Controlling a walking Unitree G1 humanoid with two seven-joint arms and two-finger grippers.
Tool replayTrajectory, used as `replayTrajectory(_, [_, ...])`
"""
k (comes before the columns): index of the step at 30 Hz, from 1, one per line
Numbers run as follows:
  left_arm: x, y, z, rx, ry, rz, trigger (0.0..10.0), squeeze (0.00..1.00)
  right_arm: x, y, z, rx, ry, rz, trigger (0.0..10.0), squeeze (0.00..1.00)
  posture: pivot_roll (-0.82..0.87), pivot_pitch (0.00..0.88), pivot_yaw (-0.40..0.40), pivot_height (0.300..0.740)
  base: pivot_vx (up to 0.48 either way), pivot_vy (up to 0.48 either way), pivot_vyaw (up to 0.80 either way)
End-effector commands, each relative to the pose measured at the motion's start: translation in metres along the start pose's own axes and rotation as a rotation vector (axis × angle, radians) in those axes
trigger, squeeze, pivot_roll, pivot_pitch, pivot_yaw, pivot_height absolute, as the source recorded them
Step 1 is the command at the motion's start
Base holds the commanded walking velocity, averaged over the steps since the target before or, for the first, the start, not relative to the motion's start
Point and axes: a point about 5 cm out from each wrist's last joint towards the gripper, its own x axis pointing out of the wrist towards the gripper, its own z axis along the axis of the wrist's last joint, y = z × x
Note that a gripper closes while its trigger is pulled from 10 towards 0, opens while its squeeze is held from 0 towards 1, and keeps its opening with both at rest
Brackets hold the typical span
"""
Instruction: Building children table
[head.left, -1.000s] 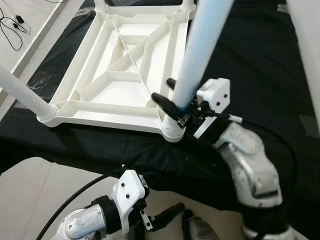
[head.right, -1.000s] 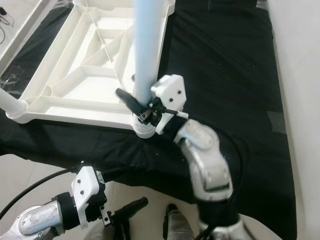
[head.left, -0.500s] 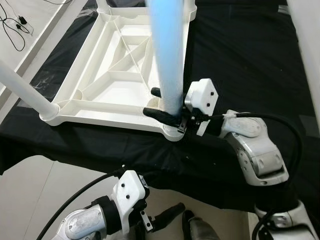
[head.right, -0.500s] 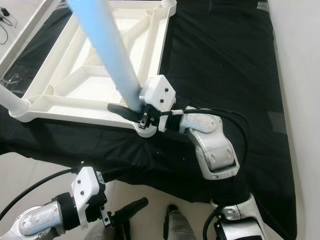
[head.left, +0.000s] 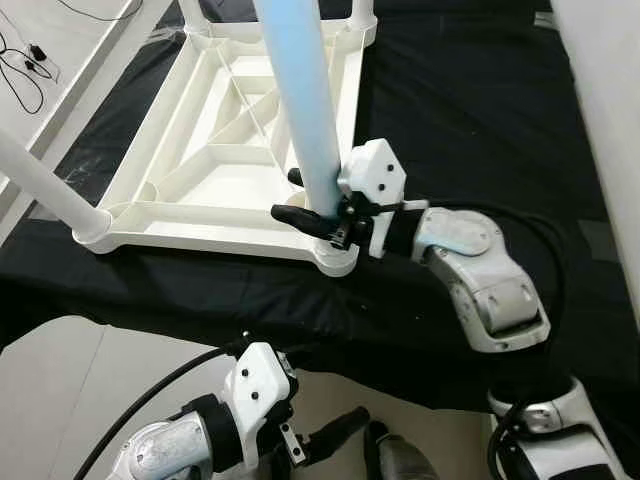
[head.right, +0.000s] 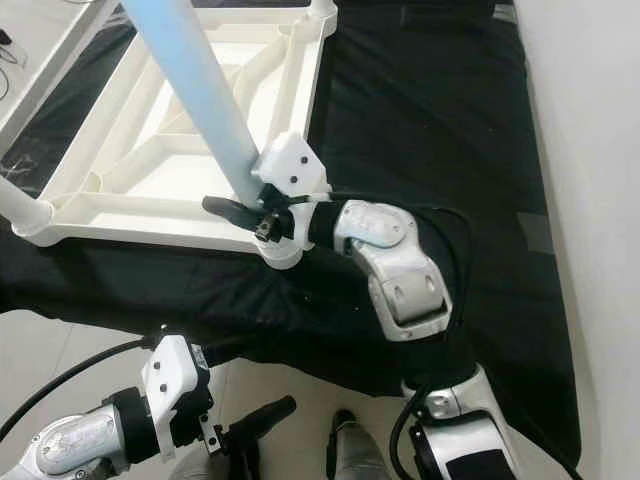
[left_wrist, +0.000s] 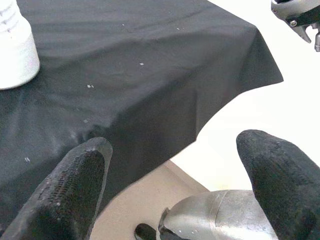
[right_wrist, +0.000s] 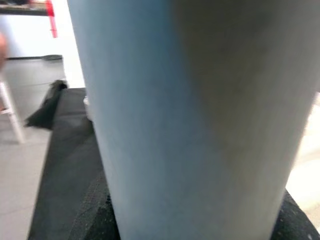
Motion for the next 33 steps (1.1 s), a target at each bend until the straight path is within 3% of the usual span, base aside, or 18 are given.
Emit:
replayTrajectory(1, [-0.002, -0.004, -0.002, -0.016, 0.015, -0.004, 10.0, 0.00, -0.015, 0.004, -0.070, 0.245, 0.323, -0.209, 10.0, 0.00, 0.02, 0.405, 0.082, 0.740, 0.000, 0.000, 0.00])
replayTrajectory(4, [-0.002, -0.005, -0.002, -0.017, 0.015, -0.004, 10.0, 0.00, -0.018, 0.001, -0.073, 0.258, 0.332, -0.280, 10.0, 0.00, 0.02, 0.405, 0.082, 0.740, 0.000, 0.000, 0.00])
replayTrajectory(6, [-0.003, -0.005, -0.002, -0.018, 0.015, -0.005, 10.0, 0.00, -0.028, 0.004, -0.079, 0.285, 0.358, -0.457, 10.0, 0.00, 0.01, 0.407, 0.076, 0.740, 0.000, 0.000, 0.00])
replayTrajectory(9, [-0.003, -0.005, -0.002, -0.019, 0.015, -0.005, 10.0, 0.00, -0.032, 0.008, -0.081, 0.292, 0.371, -0.497, 10.0, 0.00, 0.01, 0.407, 0.076, 0.740, 0.000, 0.000, 0.00])
replayTrajectory(11, [-0.002, -0.005, -0.002, -0.021, 0.014, -0.003, 10.0, 0.00, -0.035, 0.027, -0.085, 0.319, 0.391, -0.554, 10.0, 0.00, 0.01, 0.410, 0.073, 0.740, 0.000, 0.000, 0.00])
replayTrajectory(14, [-0.002, -0.004, -0.003, -0.020, 0.014, -0.002, 10.0, 0.00, -0.035, 0.035, -0.084, 0.327, 0.394, -0.619, 10.0, 0.00, 0.02, 0.408, 0.072, 0.740, 0.000, 0.000, 0.00])
replayTrajectory(17, [-0.002, -0.004, -0.003, -0.017, 0.015, -0.001, 10.0, 0.00, -0.036, 0.036, -0.082, 0.308, 0.406, -0.684, 10.0, 0.00, 0.02, 0.403, 0.070, 0.740, 0.000, 0.000, 0.00])
replayTrajectory(24, [-0.001, -0.003, -0.003, -0.013, 0.014, 0.002, 10.0, 0.00, -0.032, 0.038, -0.079, 0.333, 0.397, -0.706, 10.0, 0.00, 0.01, 0.400, 0.070, 0.740, 0.000, 0.000, 0.00])
replayTrajectory(25, [-0.001, -0.003, -0.003, -0.012, 0.013, 0.003, 10.0, 0.00, -0.032, 0.036, -0.078, 0.335, 0.382, -0.704, 10.0, 0.73, 0.01, 0.398, 0.072, 0.740, 0.000, 0.000, 0.00])
replayTrajectory(26, [-0.001, -0.002, -0.004, -0.012, 0.013, 0.004, 10.0, 0.00, -0.031, 0.031, -0.073, 0.327, 0.343, -0.692, 10.0, 1.00, 0.01, 0.395, 0.071, 0.740, 0.000, 0.000, 0.00])
replayTrajectory(28, [-0.001, -0.002, -0.004, -0.011, 0.012, 0.006, 10.0, 0.00, -0.029, 0.021, -0.061, 0.353, 0.242, -0.682, 10.0, 1.00, 0.01, 0.393, 0.074, 0.740, 0.000, 0.000, 0.00])
replayTrajectory(29, [-0.001, -0.002, -0.004, -0.011, 0.012, 0.006, 10.0, 0.00, -0.029, 0.021, -0.061, 0.353, 0.242, -0.682, 10.0, 1.00, 0.01, 0.393, 0.074, 0.740, 0.000, 0.000, 0.00])
replayTrajectory(30, [0.000, -0.001, -0.003, -0.010, 0.010, 0.008, 10.0, 0.00, -0.025, 0.010, -0.044, 0.380, 0.099, -0.613, 10.0, 1.00, 0.01, 0.391, 0.074, 0.740, 0.000, 0.000, 0.00])
replayTrajectory(33, [0.000, -0.001, -0.004, -0.009, 0.009, 0.009, 10.0, 0.00, -0.025, -0.001, -0.032, 0.347, 0.015, -0.553, 10.0, 1.00, 0.01, 0.386, 0.073, 0.740, 0.000, 0.000, 0.00])
